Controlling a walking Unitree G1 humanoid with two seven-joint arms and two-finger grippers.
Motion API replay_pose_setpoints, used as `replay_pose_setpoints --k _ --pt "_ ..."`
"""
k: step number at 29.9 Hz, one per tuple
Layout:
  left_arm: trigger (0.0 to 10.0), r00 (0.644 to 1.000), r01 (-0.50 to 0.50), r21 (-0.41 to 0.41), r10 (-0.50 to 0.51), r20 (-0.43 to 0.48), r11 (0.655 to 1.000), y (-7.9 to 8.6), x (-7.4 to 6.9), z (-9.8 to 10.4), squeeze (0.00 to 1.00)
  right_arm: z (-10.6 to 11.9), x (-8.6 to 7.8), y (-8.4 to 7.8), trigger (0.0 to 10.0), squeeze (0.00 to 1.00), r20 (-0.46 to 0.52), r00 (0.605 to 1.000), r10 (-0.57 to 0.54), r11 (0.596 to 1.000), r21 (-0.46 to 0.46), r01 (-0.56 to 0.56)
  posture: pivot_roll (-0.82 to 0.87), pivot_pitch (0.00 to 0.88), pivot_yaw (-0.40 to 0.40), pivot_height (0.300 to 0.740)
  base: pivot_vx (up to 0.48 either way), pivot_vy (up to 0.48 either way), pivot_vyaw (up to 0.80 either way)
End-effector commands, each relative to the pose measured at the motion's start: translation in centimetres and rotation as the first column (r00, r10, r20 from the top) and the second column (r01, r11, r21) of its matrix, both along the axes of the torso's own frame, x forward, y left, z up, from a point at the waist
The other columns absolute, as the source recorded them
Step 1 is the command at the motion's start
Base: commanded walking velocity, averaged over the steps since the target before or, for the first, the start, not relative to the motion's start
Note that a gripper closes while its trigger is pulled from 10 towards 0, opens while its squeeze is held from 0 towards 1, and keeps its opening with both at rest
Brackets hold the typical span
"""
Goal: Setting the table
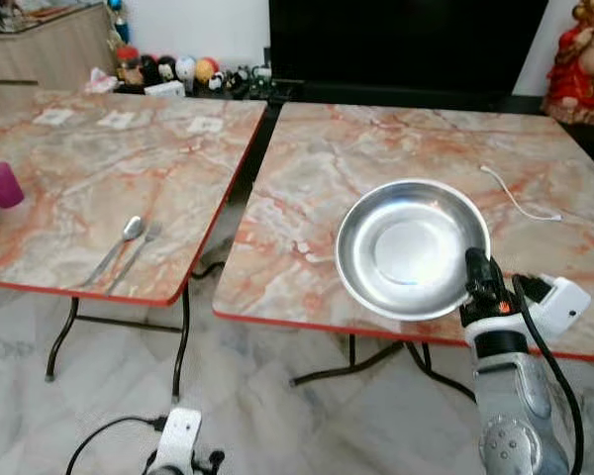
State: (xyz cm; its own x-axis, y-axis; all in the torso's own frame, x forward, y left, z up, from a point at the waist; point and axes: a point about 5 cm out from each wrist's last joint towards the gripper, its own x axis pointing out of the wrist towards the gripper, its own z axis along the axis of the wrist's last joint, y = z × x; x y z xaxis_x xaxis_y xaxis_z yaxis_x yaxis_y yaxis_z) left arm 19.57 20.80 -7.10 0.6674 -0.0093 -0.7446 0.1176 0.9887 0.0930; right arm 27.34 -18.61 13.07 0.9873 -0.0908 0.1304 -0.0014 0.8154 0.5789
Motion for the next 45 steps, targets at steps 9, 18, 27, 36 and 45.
replay_pose_setpoints --k 9,18,27,36,45 --pt "10.0 1.000 0.014 -0.001 -0.014 0.010 1.000 -0.4 0.4 0.2 0.00 0.3 0.1 -0.7 10.0 0.00 0.025 0.998 -0.058 0.998 0.016 0.058 0.01 0.000 -0.020 0.740 0.311 0.000 -0.23" --pt "10.0 1.000 0.013 0.001 -0.013 0.009 1.000 -0.3 0.4 0.2 0.00 -0.1 0.0 -1.3 10.0 0.00 -0.002 0.995 -0.102 0.994 0.028 0.102 0.01 0.000 -0.019 0.740 0.035 0.000 0.00" --pt "10.0 1.000 0.015 0.006 -0.015 0.002 1.000 -0.1 0.3 0.2 0.00 -2.6 0.1 -6.6 10.0 0.00 -0.229 0.891 -0.392 0.917 -0.017 0.399 0.01 0.000 -0.010 0.740 0.000 0.000 0.00" --pt "10.0 1.000 0.019 0.002 -0.019 0.004 1.000 -0.1 0.4 0.2 0.00 -2.6 3.4 -7.5 10.0 0.00 -0.278 0.908 -0.315 0.931 0.096 0.352 0.02 0.000 -0.003 0.740 0.000 0.000 0.00" --pt "10.0 1.000 0.021 0.012 -0.021 -0.003 1.000 0.1 0.3 0.1 0.00 -2.2 3.9 -7.4 10.0 0.00 -0.278 0.920 -0.277 0.924 0.185 0.334 0.02 0.000 -0.001 0.740 0.000 0.000 0.00"
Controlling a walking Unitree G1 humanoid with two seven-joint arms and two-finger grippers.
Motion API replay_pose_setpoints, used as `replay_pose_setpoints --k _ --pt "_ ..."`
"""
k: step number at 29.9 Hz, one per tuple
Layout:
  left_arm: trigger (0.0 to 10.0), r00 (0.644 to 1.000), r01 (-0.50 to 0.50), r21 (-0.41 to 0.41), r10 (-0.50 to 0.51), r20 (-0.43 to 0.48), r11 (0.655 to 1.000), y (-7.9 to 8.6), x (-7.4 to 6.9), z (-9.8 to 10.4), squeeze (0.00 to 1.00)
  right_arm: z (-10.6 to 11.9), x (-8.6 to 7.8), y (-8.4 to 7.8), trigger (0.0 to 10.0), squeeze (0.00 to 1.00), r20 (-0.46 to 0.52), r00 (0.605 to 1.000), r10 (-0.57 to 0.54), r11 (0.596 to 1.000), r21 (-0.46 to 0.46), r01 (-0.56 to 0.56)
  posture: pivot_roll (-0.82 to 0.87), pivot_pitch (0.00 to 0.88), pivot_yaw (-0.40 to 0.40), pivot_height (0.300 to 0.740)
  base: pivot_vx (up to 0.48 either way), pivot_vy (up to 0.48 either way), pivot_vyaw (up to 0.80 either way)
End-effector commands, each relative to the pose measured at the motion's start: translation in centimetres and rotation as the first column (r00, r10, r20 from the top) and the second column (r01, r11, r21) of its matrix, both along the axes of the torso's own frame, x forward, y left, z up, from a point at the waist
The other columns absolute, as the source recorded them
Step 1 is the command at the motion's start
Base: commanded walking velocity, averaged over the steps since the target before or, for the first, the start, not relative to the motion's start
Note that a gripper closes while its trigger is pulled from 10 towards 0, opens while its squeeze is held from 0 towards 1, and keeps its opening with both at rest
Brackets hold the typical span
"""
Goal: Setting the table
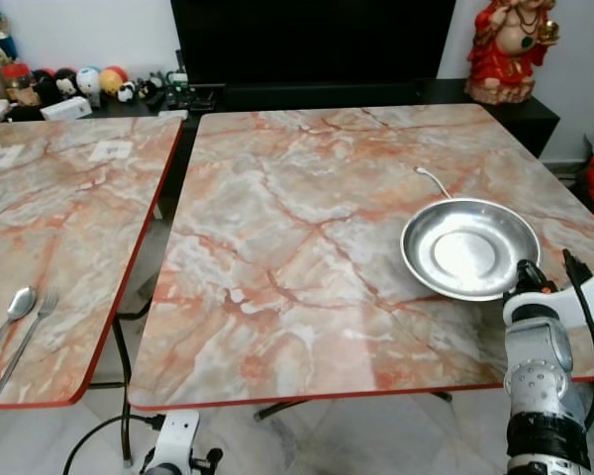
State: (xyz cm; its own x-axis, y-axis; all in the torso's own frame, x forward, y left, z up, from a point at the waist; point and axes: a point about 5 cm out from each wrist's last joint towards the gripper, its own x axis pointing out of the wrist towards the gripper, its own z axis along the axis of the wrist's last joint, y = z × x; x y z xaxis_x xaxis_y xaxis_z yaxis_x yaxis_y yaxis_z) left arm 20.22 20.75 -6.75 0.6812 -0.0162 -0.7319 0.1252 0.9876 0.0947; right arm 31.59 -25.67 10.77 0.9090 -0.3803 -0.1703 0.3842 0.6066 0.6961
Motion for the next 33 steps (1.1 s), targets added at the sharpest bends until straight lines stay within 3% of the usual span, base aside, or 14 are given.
replay_pose_setpoints --k 1,9,17,25,28,29,30,33 --pt "10.0 1.000 0.012 0.014 -0.011 -0.023 1.000 0.2 -0.4 -0.2 0.00 -0.1 -0.5 -0.4 10.0 0.00 -0.003 1.000 -0.018 1.000 0.003 0.018 0.02 0.000 -0.001 0.740 0.000 0.000 0.00" --pt "10.0 0.999 0.018 0.013 -0.018 -0.028 1.000 0.2 -0.5 -0.3 0.00 -2.3 -2.9 -0.5 10.0 0.00 -0.067 0.997 -0.038 0.998 0.038 0.041 0.01 0.000 0.000 0.740 0.000 0.000 0.00" --pt "10.0 0.999 0.030 0.016 -0.029 -0.027 0.999 0.1 -0.4 -0.2 0.00 -3.1 -3.1 0.9 10.0 0.00 -0.084 0.995 0.054 0.997 0.067 -0.049 0.01 0.000 0.002 0.740 0.000 0.000 0.00" --pt "10.0 0.999 0.033 0.020 -0.032 -0.027 0.999 0.2 -0.4 -0.2 0.00 -3.5 -3.1 1.2 10.0 0.00 -0.111 0.990 0.083 0.995 0.068 -0.076 0.02 0.000 0.000 0.740 0.000 0.000 0.00" --pt "10.0 0.999 0.035 0.021 -0.035 -0.027 0.999 0.2 -0.4 -0.2 0.00 -3.5 -3.2 1.2 10.0 0.56 -0.114 0.990 0.081 0.995 0.062 -0.074 0.01 0.000 0.002 0.740 0.000 0.000 0.00" --pt "10.0 0.999 0.036 0.021 -0.036 -0.027 0.999 0.2 -0.4 -0.2 0.00 -3.5 -3.2 1.2 10.0 0.56 -0.113 0.990 0.080 0.995 0.062 -0.073 0.01 0.000 0.002 0.740 0.000 0.000 0.00" --pt "10.0 0.999 0.037 0.021 -0.036 -0.027 0.999 0.2 -0.4 -0.2 0.00 -3.5 -3.2 1.1 10.0 0.65 -0.114 0.990 0.078 0.996 0.059 -0.072 0.01 0.000 0.003 0.740 0.000 0.000 0.00" --pt "10.0 0.999 0.038 0.021 -0.037 -0.026 0.999 0.2 -0.3 -0.2 0.00 -3.5 -3.3 1.1 10.0 0.65 -0.117 0.990 0.077 0.996 0.053 -0.071 0.01 0.000 0.004 0.740 0.000 0.000 0.00"
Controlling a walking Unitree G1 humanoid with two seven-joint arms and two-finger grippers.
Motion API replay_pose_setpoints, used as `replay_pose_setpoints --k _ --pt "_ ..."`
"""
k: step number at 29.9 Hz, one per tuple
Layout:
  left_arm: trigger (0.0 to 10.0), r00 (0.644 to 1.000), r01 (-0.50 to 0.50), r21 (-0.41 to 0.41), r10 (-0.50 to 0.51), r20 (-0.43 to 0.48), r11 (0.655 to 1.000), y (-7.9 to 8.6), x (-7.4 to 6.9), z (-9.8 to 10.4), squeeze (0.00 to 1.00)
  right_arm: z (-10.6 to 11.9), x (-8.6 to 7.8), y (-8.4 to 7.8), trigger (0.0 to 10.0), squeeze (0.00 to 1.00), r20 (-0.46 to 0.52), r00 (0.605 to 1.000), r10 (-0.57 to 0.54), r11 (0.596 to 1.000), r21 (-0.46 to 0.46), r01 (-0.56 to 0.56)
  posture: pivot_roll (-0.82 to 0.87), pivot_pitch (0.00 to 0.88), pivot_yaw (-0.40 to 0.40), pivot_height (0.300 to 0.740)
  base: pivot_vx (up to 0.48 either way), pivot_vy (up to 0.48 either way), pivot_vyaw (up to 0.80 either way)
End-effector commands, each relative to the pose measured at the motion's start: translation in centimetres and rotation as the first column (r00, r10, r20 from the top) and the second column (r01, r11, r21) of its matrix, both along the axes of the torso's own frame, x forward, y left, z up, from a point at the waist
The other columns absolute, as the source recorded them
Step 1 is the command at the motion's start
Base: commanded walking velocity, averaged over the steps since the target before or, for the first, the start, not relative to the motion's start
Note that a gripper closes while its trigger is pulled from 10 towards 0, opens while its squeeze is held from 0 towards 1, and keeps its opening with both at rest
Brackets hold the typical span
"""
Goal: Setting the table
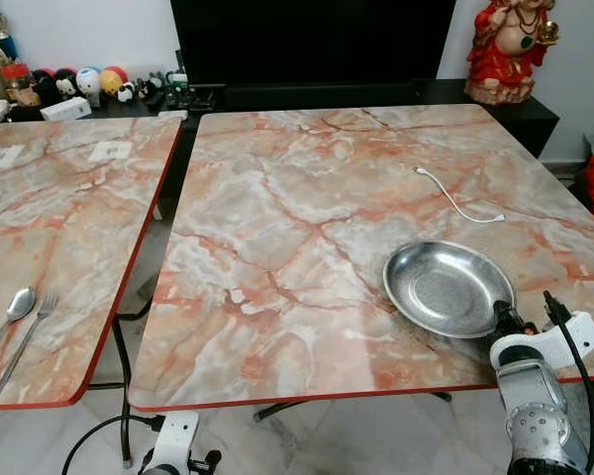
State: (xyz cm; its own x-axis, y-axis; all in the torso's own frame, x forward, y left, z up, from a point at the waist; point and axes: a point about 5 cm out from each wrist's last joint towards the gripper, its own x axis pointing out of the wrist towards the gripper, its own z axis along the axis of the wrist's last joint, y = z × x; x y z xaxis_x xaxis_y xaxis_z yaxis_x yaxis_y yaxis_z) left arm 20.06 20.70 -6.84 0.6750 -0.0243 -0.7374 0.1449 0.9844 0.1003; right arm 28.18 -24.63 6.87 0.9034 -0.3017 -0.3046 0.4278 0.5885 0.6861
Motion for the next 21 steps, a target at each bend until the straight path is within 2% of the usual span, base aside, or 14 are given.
replay_pose_setpoints --k 1,7,8,11,12,13,14,15,17,19,21 --pt "10.0 1.000 0.019 0.014 -0.019 -0.017 1.000 0.2 -0.1 -0.1 0.00 0.4 0.0 0.0 10.0 0.65 0.003 1.000 0.005 1.000 -0.022 -0.005 0.01 0.000 0.004 0.740 0.000 0.000 0.00" --pt "10.0 1.000 0.019 0.011 -0.019 -0.011 1.000 0.0 0.1 0.0 0.00 0.7 -0.4 -0.2 10.0 0.65 0.011 1.000 0.010 0.999 -0.039 -0.009 0.01 0.000 0.003 0.740 0.000 0.000 0.00" --pt "10.0 1.000 0.019 0.011 -0.019 -0.012 1.000 0.0 0.1 0.0 0.00 0.8 -0.5 -0.2 10.0 0.77 0.020 1.000 0.015 0.999 -0.044 -0.014 0.01 0.000 0.003 0.740 0.000 0.000 0.00" --pt "10.0 1.000 0.017 0.011 -0.017 -0.013 1.000 0.0 0.1 0.0 0.00 1.4 -0.6 -0.2 10.0 0.77 0.058 0.998 0.022 0.998 -0.065 -0.018 0.01 0.000 0.003 0.740 0.000 0.000 0.00" --pt "10.0 1.000 0.016 0.010 -0.016 -0.014 1.000 0.0 0.0 0.0 0.00 1.7 -0.7 -0.3 10.0 0.68 0.070 0.997 0.018 0.997 -0.076 -0.013 0.01 0.000 0.002 0.740 0.000 0.000 0.00" --pt "10.0 1.000 0.015 0.009 -0.015 -0.015 1.000 0.0 0.0 0.0 0.00 2.0 -1.0 -0.6 10.0 0.45 0.078 0.997 -0.005 0.995 -0.102 0.013 0.01 0.000 0.000 0.740 0.000 0.000 0.00" --pt "10.0 1.000 0.014 0.009 -0.014 -0.015 1.000 0.0 0.0 0.0 0.00 2.2 -1.3 -1.1 10.0 0.00 0.076 0.996 -0.037 0.991 -0.127 0.047 0.01 0.000 0.000 0.740 0.000 0.000 0.00" --pt "10.0 1.000 0.014 0.009 -0.014 -0.015 1.000 0.0 0.0 0.0 0.00 2.2 -1.3 -1.1 10.0 0.00 0.076 0.996 -0.037 0.991 -0.127 0.047 0.01 0.000 0.000 0.740 0.000 0.000 0.00" --pt "10.0 1.000 0.012 0.009 -0.012 -0.015 1.000 0.1 -0.1 -0.1 0.00 2.5 -2.1 -2.2 10.0 0.00 0.078 0.989 -0.129 0.977 -0.159 0.140 0.01 0.000 -0.001 0.740 0.000 0.000 0.00" --pt "10.0 1.000 0.011 0.009 -0.011 -0.016 1.000 0.1 -0.1 -0.1 0.00 3.1 -3.2 -3.3 10.0 0.00 0.103 0.973 -0.207 0.947 -0.228 0.225 0.01 0.000 0.001 0.740 0.000 0.000 0.00" --pt "10.0 1.000 0.012 0.010 -0.012 -0.016 1.000 0.1 -0.1 -0.1 0.00 3.6 -3.8 -3.7 10.0 0.00 0.119 0.968 -0.222 0.914 -0.321 0.249 0.00 0.000 0.003 0.740 0.000 0.000 0.00"
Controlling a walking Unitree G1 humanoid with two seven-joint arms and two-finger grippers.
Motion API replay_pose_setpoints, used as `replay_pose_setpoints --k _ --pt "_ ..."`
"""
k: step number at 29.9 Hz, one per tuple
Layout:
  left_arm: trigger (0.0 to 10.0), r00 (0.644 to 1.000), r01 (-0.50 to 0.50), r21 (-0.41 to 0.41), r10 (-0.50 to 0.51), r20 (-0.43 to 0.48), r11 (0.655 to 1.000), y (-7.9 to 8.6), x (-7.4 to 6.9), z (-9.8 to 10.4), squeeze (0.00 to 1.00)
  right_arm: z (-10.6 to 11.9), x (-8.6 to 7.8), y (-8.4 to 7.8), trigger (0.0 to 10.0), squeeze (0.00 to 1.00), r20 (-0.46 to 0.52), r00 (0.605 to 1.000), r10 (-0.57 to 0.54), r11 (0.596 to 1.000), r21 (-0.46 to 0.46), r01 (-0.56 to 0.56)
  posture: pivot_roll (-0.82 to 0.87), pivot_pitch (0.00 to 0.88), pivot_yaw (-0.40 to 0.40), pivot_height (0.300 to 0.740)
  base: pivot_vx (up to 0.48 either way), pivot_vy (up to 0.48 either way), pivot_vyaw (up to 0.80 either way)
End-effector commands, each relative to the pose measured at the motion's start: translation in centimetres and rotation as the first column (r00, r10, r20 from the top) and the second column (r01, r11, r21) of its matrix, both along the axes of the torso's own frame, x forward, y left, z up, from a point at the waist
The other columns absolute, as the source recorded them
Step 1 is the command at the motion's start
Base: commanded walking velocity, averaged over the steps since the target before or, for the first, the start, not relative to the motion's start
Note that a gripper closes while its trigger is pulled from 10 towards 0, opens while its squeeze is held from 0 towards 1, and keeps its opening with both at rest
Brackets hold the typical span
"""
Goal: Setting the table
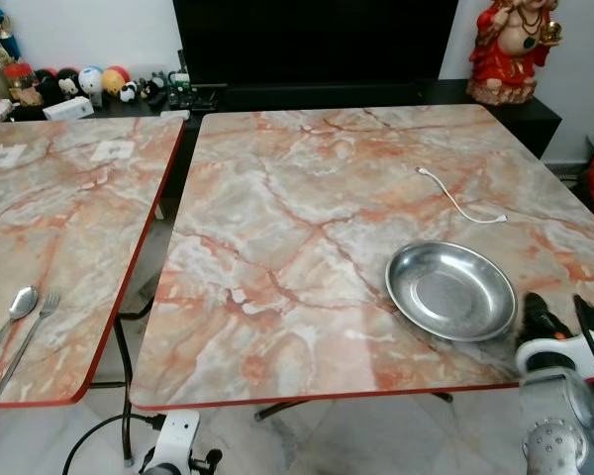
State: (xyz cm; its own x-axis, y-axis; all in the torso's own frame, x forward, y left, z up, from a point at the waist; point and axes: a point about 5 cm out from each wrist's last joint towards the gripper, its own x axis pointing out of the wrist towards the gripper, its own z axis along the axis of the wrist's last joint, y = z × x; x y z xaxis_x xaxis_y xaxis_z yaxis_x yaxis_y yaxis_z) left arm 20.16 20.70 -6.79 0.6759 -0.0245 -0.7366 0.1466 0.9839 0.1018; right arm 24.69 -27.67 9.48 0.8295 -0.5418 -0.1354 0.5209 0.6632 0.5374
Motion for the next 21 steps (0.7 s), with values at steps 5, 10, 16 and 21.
replay_pose_setpoints --k 5,10,16,21 --pt "10.0 1.000 0.012 0.005 -0.012 -0.016 1.000 0.1 -0.2 -0.1 0.00 1.8 0.0 0.4 10.0 0.00 -0.016 0.998 0.058 0.958 -0.282 -0.061 0.00 0.000 0.003 0.740 0.000 0.000 0.00" --pt "10.0 1.000 0.011 0.000 -0.011 -0.013 1.000 -0.1 -0.1 -0.1 0.00 2.3 1.3 3.7 10.0 0.00 -0.096 0.963 0.250 0.822 -0.504 -0.264 0.00 0.000 -0.002 0.740 0.000 0.000 0.00" --pt "10.0 1.000 0.006 -0.004 -0.006 -0.015 1.000 -0.3 -0.2 -0.2 0.00 1.7 1.4 4.4 10.0 0.00 -0.097 0.957 0.272 0.822 -0.494 -0.284 0.00 0.000 -0.005 0.740 0.000 0.000 0.00" --pt "10.0 1.000 0.004 -0.002 -0.004 -0.022 1.000 -0.2 -0.3 -0.3 0.00 1.4 1.3 4.6 10.0 0.00 -0.098 0.955 0.281 0.823 -0.486 -0.292 0.00 0.000 -0.005 0.740 0.000 0.000 0.00"
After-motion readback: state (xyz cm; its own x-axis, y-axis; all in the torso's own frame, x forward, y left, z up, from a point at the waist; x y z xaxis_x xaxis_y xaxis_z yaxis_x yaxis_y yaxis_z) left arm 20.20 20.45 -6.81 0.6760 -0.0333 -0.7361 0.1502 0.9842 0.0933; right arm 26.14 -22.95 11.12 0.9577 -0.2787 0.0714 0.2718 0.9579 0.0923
